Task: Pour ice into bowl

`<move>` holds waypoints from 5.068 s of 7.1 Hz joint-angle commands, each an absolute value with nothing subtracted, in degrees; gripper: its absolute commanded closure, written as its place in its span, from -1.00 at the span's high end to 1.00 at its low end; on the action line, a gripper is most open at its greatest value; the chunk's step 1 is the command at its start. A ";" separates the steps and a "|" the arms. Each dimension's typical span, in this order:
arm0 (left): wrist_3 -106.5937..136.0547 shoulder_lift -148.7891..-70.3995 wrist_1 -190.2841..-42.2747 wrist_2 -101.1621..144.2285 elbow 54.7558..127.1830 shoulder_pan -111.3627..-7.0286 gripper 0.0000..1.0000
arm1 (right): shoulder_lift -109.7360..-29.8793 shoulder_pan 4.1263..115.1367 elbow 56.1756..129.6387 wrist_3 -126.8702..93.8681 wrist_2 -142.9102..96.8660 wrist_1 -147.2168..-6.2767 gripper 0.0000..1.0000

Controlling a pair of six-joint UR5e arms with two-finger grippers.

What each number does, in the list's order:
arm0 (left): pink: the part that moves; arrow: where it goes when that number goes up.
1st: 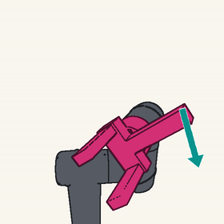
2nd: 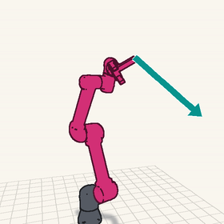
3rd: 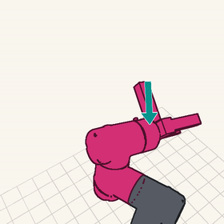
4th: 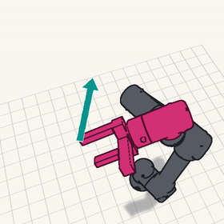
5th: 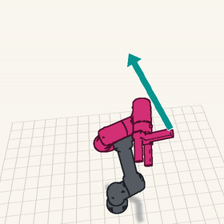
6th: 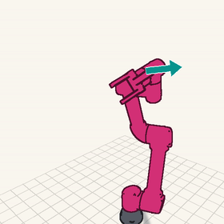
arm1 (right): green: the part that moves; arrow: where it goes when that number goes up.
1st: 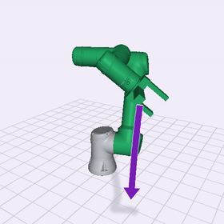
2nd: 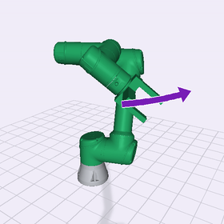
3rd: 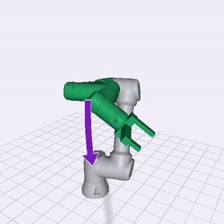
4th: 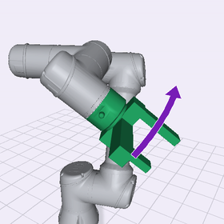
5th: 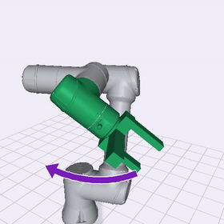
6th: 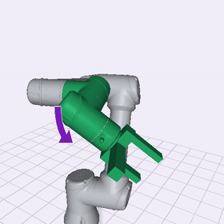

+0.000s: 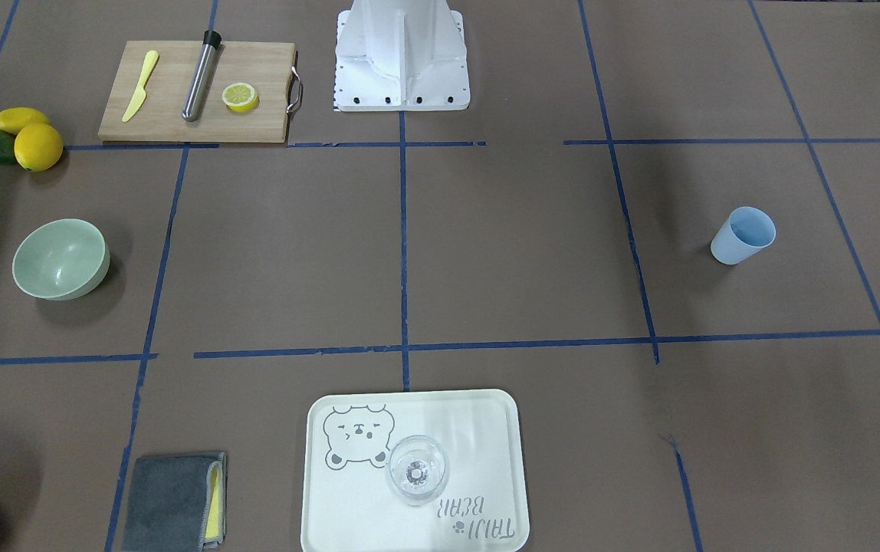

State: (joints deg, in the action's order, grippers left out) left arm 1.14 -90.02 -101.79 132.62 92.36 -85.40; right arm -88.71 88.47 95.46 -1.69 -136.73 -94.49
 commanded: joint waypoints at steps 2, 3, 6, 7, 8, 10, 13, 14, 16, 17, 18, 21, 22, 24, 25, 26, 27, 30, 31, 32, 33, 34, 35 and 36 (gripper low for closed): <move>1.40 -89.57 -105.73 130.10 102.94 -83.34 1.00 | -85.96 85.62 95.80 -2.46 -138.33 -94.48 1.00; 2.80 -88.60 -105.91 125.47 106.31 -80.62 1.00 | -85.96 83.78 95.71 -2.55 -139.04 -93.26 1.00; 21.90 -78.64 -116.01 124.72 117.22 -75.06 1.00 | -86.66 75.45 94.31 -23.36 -138.61 -78.38 1.00; 28.93 -72.31 -128.72 121.76 116.98 -72.10 1.00 | -88.57 70.80 94.22 -32.60 -137.04 -69.52 1.00; 32.48 -70.77 -131.89 118.60 117.16 -69.72 1.00 | -90.51 66.58 94.31 -42.00 -134.67 -60.65 1.00; 35.76 -70.66 -132.45 114.81 117.16 -66.73 1.00 | -95.08 59.97 94.22 -50.43 -128.97 -48.98 1.00; 37.79 -70.66 -133.51 114.17 117.16 -65.13 1.00 | -96.77 56.09 93.61 -50.45 -126.40 -49.04 0.86; 37.79 -70.66 -133.59 114.17 117.16 -65.04 1.00 | -96.42 55.64 93.34 -50.36 -125.69 -49.13 -0.05; 39.19 -70.66 -134.90 114.00 116.98 -63.90 1.00 | -96.42 55.72 93.77 -50.10 -126.82 -48.78 -1.00; 39.46 -70.66 -136.30 113.65 116.90 -63.29 1.00 | -96.59 55.81 93.78 -50.10 -128.31 -48.52 -1.00; 41.29 -70.66 -136.32 110.95 116.89 -61.19 1.00 | -96.68 55.90 94.04 -50.10 -128.93 -48.52 -1.00; 52.08 -66.92 -144.88 97.86 116.98 -49.78 1.00 | -96.07 59.57 97.56 -50.45 -135.76 -49.39 -1.00; 53.60 -64.45 -149.02 93.56 117.07 -46.61 1.00 | -94.50 60.37 97.47 -50.54 -138.14 -49.39 -1.00; 60.34 -63.55 -149.24 85.14 117.07 -39.25 1.00 | -86.97 60.29 98.95 -57.61 -139.48 -55.33 -1.00; 65.17 -62.33 -149.24 80.03 117.07 -34.15 1.00 | -81.88 58.12 100.62 -62.18 -139.22 -60.50 -1.00; 69.04 -61.79 -149.06 74.93 116.81 -28.88 1.00 | -76.34 54.53 101.94 -66.84 -138.44 -65.69 -1.00; 73.52 -61.53 -148.89 69.40 115.59 -23.43 1.00 | -69.68 50.40 102.21 -72.54 -135.90 -71.05 -1.00; 78.66 -63.19 -149.06 61.01 109.87 -18.11 1.00 | -52.26 34.15 100.12 -79.96 -118.61 -84.61 -1.00; 79.10 -65.46 -148.98 59.60 108.38 -17.24 1.00 | -45.68 31.49 93.93 -82.16 -115.78 -84.64 -1.00; 79.10 -68.44 -148.97 57.68 105.41 -17.23 1.00 | -37.61 29.99 84.04 -82.53 -114.01 -84.46 -1.00; 79.10 -69.16 -148.97 57.40 104.16 -17.14 1.00 | -32.57 28.84 76.02 -82.09 -111.82 -83.94 -1.00; 79.01 -69.26 -148.97 55.83 103.98 -17.14 1.00 | -31.04 27.70 72.20 -82.09 -109.01 -80.37 -1.00; 78.93 -69.26 -148.97 55.72 103.89 -17.23 1.00 | -28.94 27.34 67.72 -82.09 -108.46 -78.07 -1.00; 78.84 -69.34 -148.97 55.72 103.54 -17.31 1.00 | -28.22 27.07 66.20 -82.00 -108.46 -78.05 -1.00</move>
